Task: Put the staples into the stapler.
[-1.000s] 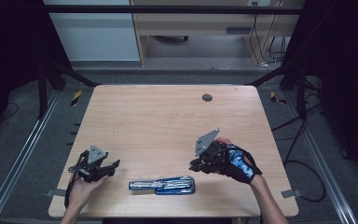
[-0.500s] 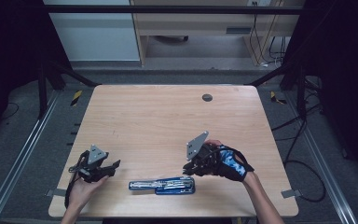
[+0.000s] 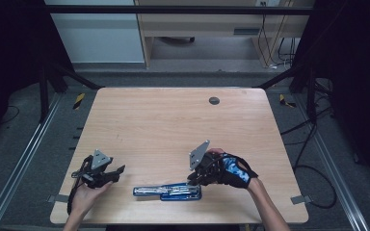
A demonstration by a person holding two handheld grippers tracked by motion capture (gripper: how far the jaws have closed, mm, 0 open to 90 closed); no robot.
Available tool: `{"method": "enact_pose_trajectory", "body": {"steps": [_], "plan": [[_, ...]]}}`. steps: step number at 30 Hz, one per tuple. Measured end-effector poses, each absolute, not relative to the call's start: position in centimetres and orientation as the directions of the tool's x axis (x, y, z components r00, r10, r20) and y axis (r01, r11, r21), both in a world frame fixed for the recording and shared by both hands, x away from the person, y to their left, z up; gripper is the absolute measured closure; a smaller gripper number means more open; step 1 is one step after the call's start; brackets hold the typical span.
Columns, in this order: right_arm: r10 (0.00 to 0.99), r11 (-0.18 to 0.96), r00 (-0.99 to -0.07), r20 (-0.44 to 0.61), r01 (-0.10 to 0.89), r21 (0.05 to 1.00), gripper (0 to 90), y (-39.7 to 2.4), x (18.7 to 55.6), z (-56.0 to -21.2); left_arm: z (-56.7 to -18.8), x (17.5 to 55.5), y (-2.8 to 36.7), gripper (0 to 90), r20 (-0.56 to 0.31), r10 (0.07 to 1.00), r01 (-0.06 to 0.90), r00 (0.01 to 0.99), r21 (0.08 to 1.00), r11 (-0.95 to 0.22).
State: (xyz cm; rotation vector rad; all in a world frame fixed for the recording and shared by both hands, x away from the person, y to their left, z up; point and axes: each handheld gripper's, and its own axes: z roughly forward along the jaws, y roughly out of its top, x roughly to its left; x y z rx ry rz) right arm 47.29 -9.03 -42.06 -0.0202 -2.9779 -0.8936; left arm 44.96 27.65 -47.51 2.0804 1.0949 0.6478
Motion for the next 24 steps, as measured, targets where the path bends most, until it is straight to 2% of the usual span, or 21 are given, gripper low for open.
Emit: {"method": "enact_pose_trajectory", "body": {"steps": [24], "plan": [[-0.012,0.849,-0.998,0.056,0.020,0.528,78.1,-8.9,47.5,-43.6,-47.6,45.0,27.6,41.6,0.110,0.844,0.502,0.524,0.761,-0.411]]}}
